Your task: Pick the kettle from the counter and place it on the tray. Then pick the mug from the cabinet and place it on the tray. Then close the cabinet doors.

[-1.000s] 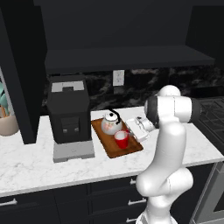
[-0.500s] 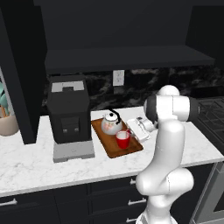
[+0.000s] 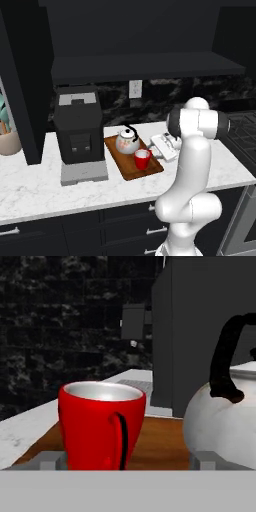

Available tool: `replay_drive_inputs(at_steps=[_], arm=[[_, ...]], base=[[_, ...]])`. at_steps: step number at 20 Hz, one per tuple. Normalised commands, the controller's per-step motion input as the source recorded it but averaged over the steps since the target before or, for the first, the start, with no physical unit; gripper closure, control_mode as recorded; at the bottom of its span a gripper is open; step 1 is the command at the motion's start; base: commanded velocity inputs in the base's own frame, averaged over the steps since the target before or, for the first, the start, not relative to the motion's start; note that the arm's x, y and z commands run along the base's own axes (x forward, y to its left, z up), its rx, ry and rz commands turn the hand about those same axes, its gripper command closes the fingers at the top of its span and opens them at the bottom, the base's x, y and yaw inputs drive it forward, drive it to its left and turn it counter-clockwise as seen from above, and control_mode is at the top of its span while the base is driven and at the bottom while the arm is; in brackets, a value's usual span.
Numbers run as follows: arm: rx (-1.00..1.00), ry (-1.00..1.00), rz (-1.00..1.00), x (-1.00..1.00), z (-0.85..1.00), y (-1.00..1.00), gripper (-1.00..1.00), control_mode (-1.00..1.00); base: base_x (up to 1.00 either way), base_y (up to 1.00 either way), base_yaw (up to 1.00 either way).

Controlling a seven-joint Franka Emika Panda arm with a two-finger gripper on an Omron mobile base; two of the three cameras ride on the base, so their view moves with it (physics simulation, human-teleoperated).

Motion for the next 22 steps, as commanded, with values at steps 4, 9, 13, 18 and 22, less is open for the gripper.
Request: replay_drive_inputs(at_steps=[4,9,13,18,22], arm=[[0.00,-0.02,0.03,-0.04,0.08,-0.24,-1.00,-1.00],[0.00,-0.01,0.00,-0.44,0.54,-0.04,-1.00,-1.00],[0.00,0.00,-0.16,-0.55,0.52,0.00,-1.00,-1.00],[-0.02,0.00,-0.21,-0.53,0.52,0.02,-1.00,-1.00],[-0.10,0.00,-0.09,-0.43,0.59,0.08,-1.00,-1.00]], base=[[0.00,0.00,0.00],[0.00,0.00,0.00],[0.00,0.00,0.00],[0.00,0.00,0.00],[0.00,0.00,0.00]])
